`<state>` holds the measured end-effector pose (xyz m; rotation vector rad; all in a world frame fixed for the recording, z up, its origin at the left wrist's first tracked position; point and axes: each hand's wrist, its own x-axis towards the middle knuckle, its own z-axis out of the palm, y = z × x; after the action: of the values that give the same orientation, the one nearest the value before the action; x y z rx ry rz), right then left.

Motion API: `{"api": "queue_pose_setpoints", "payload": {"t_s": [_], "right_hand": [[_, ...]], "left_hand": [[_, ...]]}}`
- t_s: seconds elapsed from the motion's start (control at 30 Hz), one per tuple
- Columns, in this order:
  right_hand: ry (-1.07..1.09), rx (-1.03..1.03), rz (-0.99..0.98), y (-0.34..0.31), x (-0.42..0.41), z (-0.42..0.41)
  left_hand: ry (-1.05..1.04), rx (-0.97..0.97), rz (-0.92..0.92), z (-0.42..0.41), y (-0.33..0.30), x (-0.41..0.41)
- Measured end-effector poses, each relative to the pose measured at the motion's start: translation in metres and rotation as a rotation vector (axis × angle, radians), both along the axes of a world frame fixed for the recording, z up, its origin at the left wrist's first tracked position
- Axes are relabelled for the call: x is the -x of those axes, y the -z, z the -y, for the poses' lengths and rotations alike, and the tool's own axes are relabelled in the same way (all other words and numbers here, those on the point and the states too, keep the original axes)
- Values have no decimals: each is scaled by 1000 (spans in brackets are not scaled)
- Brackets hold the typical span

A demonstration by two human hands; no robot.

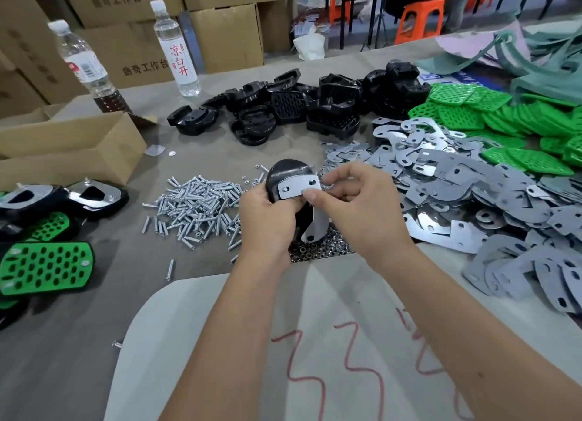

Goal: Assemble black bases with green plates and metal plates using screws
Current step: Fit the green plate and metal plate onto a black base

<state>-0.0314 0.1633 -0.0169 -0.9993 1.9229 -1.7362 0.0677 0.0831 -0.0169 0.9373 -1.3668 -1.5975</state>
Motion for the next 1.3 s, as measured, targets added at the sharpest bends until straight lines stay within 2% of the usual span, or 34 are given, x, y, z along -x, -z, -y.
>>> {"api": "queue_pose_setpoints", "payload": {"t_s": [0.1,0.17,0.4,0.53,0.7,0.9,1.13,1.3], "right_hand": [[-38,-32,172,2,2,-1],[-72,-42,217,2,3,-1],[-52,41,245,2,5,-2],[-3,-50,176,3,6,-2],[-19,-140,66,1,10,-5],[29,-145,43,3,6,-6],[-140,-181,8,4,10,-7],[-215,-173,157,3,14,-6]], "left_hand": [[-13,-13,-4,1,1,0],[-19,-15,-2,2,2,1],[39,-3,45,4,2,-1],[38,17,62,2,1,-3],[170,6,134,3,-1,-9],[198,-67,131,3,-2,-10],[161,-80,122,-1,-5,-9],[81,-105,126,-2,-5,-9]]}}
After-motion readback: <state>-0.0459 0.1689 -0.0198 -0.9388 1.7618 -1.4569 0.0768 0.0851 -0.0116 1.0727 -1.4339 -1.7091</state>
